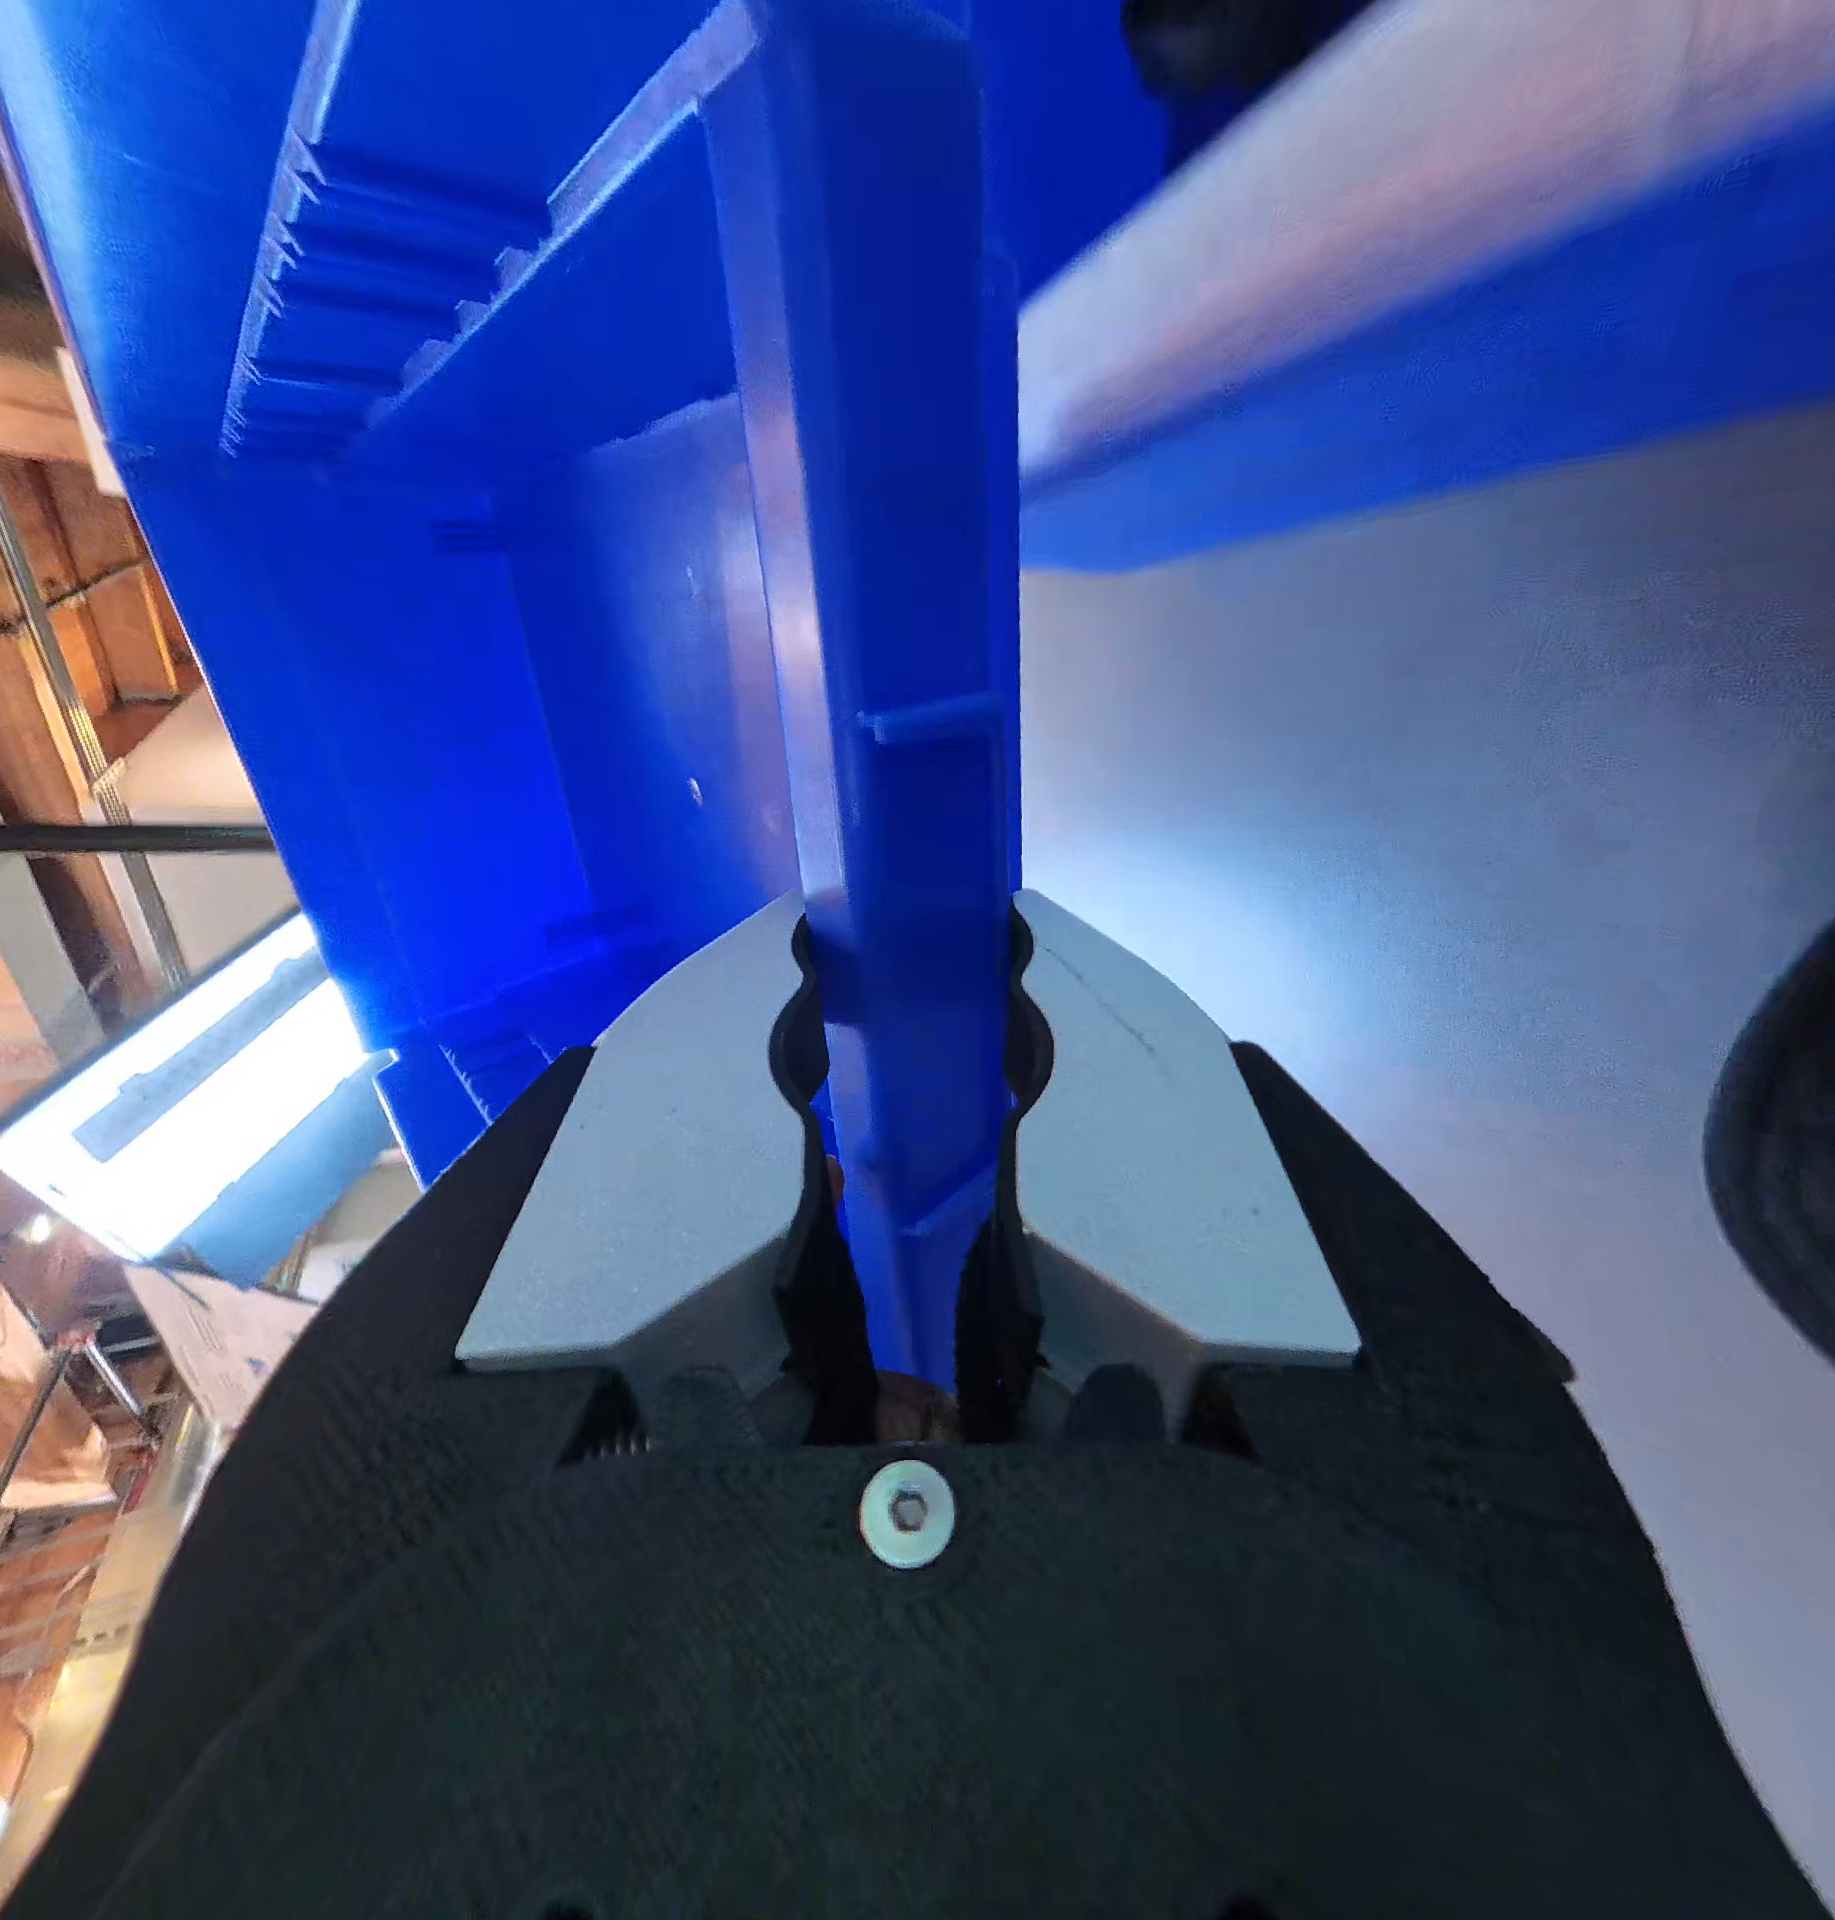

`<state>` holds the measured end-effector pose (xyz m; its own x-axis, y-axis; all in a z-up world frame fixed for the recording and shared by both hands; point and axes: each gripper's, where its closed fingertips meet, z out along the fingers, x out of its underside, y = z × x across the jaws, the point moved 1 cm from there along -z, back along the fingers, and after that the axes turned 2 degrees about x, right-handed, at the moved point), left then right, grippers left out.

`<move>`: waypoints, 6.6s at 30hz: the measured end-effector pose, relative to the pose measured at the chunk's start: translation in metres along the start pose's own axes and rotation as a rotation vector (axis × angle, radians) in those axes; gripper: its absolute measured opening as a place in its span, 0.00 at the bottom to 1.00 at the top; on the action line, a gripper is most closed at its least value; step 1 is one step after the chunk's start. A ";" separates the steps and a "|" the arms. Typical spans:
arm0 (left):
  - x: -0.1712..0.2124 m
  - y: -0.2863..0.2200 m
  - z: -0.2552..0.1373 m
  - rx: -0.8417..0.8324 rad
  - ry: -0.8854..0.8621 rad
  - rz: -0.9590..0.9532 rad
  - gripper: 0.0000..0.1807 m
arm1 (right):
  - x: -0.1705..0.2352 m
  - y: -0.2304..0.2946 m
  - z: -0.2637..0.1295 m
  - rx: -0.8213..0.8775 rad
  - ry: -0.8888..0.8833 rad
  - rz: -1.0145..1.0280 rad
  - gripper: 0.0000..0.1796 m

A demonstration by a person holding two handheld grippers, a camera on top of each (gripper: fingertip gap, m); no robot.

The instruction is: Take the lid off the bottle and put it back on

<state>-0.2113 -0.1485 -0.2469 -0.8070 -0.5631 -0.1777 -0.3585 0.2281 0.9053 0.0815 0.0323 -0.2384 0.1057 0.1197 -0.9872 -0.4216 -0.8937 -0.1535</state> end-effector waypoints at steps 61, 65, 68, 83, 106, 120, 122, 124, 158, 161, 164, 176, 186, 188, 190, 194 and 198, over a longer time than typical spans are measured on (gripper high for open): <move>-0.370 -0.123 -0.016 0.349 -0.595 -0.114 0.35 | -0.005 -0.170 -0.154 0.525 -0.092 0.165 0.27; -0.292 -0.128 0.010 0.345 -0.410 -0.188 0.36 | -0.001 -0.156 -0.136 0.460 -0.038 0.128 0.27; -0.245 -0.145 0.035 0.365 -0.256 -0.136 0.35 | 0.005 -0.133 -0.112 0.336 0.016 0.104 0.27; -0.118 -0.138 0.066 0.517 -0.040 -0.263 0.22 | 0.137 -0.083 -0.030 0.155 0.632 -0.189 0.35; 0.015 -0.120 0.034 0.453 -0.178 -0.198 0.21 | 0.157 -0.107 -0.086 0.204 0.923 -0.206 0.33; 0.035 -0.086 -0.015 0.358 -0.290 -0.487 0.34 | 0.024 -0.076 -0.054 -0.058 -0.050 0.362 0.70; 0.044 -0.077 -0.019 0.323 -0.267 -0.477 0.33 | 0.028 -0.082 -0.048 0.027 -0.039 0.361 0.68; 0.053 -0.069 -0.021 0.285 -0.225 -0.459 0.33 | 0.026 -0.082 -0.042 0.062 -0.049 0.355 0.76; 0.106 -0.038 0.056 0.086 0.220 0.283 0.25 | 0.025 -0.067 -0.025 0.148 0.012 0.145 0.81; 0.105 -0.038 0.059 0.050 0.204 0.380 0.13 | 0.023 -0.068 -0.026 0.156 0.000 0.144 0.81; 0.095 -0.019 0.058 -0.106 0.162 0.415 0.06 | 0.018 -0.065 -0.026 0.139 -0.028 0.181 0.81; 0.060 0.131 -0.014 -0.277 0.000 -0.127 0.03 | 0.021 -0.057 -0.022 0.113 -0.007 0.136 0.81; -0.121 0.126 -0.072 0.295 -0.399 -0.078 0.03 | 0.017 -0.070 -0.021 0.204 -0.046 0.201 0.81; -0.150 0.105 -0.067 0.414 -0.385 0.014 0.03 | 0.020 -0.069 -0.021 0.205 -0.036 0.209 0.81; -0.172 0.087 -0.056 0.510 -0.356 0.095 0.03 | 0.023 -0.067 -0.020 0.193 -0.020 0.205 0.81; -0.201 0.054 -0.030 0.673 -0.267 0.232 0.03 | 0.015 -0.063 -0.019 0.173 -0.055 0.214 0.81; -0.225 0.032 -0.010 0.775 -0.231 0.298 0.03 | 0.021 -0.059 -0.017 0.155 -0.023 0.213 0.81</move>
<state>-0.0362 -0.0228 -0.1742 -0.9634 -0.2370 -0.1248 -0.2678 0.8658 0.4226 0.1241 0.0808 -0.2498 -0.0200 -0.0524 -0.9984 -0.5650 -0.8233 0.0545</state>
